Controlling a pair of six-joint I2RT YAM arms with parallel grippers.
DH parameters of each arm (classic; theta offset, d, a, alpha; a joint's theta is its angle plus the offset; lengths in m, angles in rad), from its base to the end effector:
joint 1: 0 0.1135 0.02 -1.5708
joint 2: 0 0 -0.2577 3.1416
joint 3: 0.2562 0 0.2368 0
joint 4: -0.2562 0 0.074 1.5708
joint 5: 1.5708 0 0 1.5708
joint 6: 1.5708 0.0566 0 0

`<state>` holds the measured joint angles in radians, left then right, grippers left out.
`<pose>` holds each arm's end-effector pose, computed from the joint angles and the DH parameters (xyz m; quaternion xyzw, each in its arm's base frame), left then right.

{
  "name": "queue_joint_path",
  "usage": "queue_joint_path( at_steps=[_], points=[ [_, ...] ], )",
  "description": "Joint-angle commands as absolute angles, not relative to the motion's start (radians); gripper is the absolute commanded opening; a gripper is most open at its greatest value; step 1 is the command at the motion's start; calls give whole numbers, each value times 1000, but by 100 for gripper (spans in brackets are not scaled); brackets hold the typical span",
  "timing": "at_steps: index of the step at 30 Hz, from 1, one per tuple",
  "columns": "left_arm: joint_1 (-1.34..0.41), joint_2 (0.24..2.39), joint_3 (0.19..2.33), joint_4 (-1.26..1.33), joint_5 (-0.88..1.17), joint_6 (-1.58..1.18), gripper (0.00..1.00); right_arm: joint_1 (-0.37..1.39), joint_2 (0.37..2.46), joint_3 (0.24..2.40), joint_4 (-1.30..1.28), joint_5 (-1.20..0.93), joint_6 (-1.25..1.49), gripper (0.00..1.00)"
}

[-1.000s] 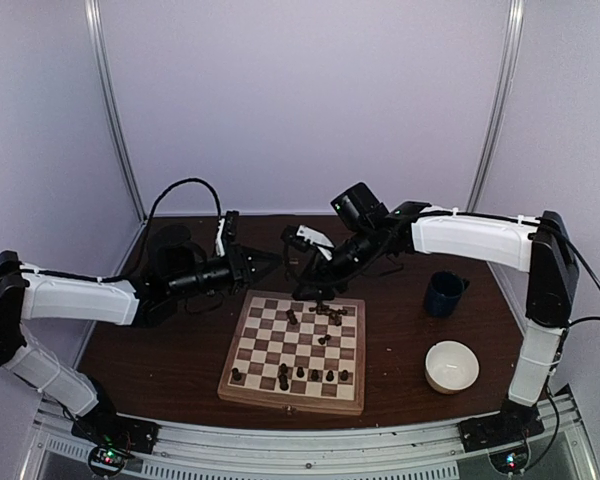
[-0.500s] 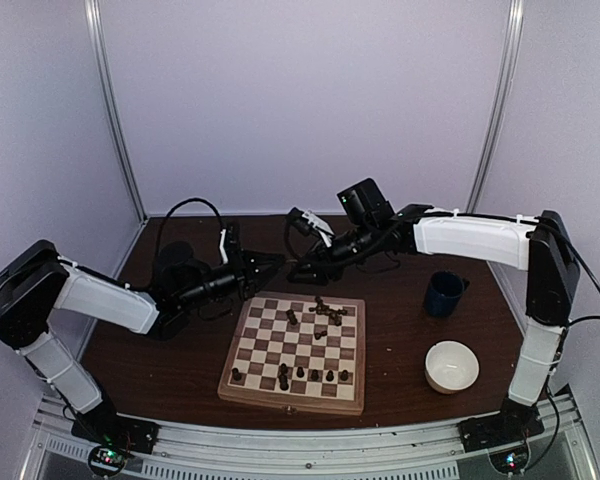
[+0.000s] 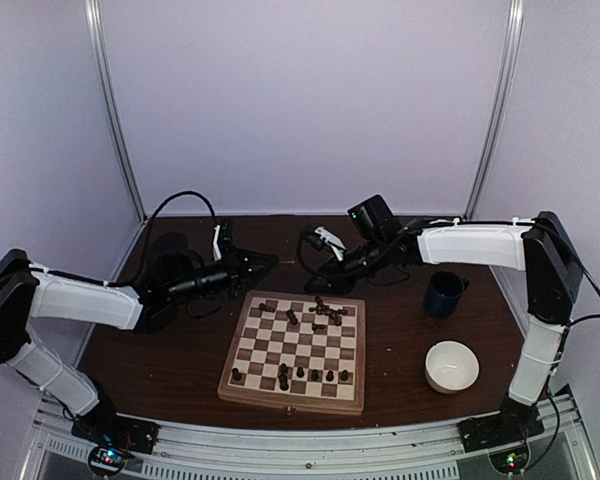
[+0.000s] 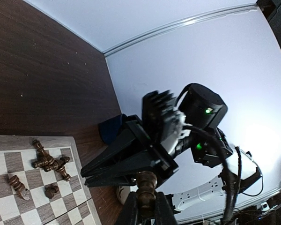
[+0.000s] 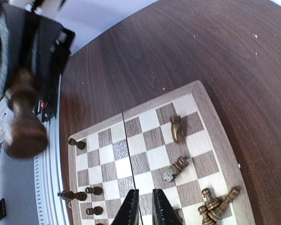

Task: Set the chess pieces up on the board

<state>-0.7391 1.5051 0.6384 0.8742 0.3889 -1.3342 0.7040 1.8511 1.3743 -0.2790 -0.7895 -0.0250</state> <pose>0.2246 -0.2338 0.2358 -0.0715 0.7010 -0.6687 0.2374 0.2829 0.2929 0.2312 -0.4445 0.7375 0.4548 0.2274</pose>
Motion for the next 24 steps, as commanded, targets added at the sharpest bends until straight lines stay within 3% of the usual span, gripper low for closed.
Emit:
queue_joint_path(
  at_steps=[1, 8, 15, 19, 24],
  points=[
    [-732, 1368, 712, 503, 403, -1127, 0, 679, 1792, 1319, -281, -787, -86, 14],
    [-732, 1278, 886, -121, 374, -830, 0, 655, 1800, 1318, -307, -799, -111, 18],
    [-787, 1293, 1130, -727, 323, -509, 0, 651, 1804, 1353, -376, -726, -188, 28],
    [-913, 1348, 1209, -910, 205, -407, 0, 648, 1813, 1385, -426, -683, -233, 31],
    [-1037, 1452, 1209, -939, 120, -381, 0, 648, 1823, 1398, -453, -658, -261, 34]
  ],
)
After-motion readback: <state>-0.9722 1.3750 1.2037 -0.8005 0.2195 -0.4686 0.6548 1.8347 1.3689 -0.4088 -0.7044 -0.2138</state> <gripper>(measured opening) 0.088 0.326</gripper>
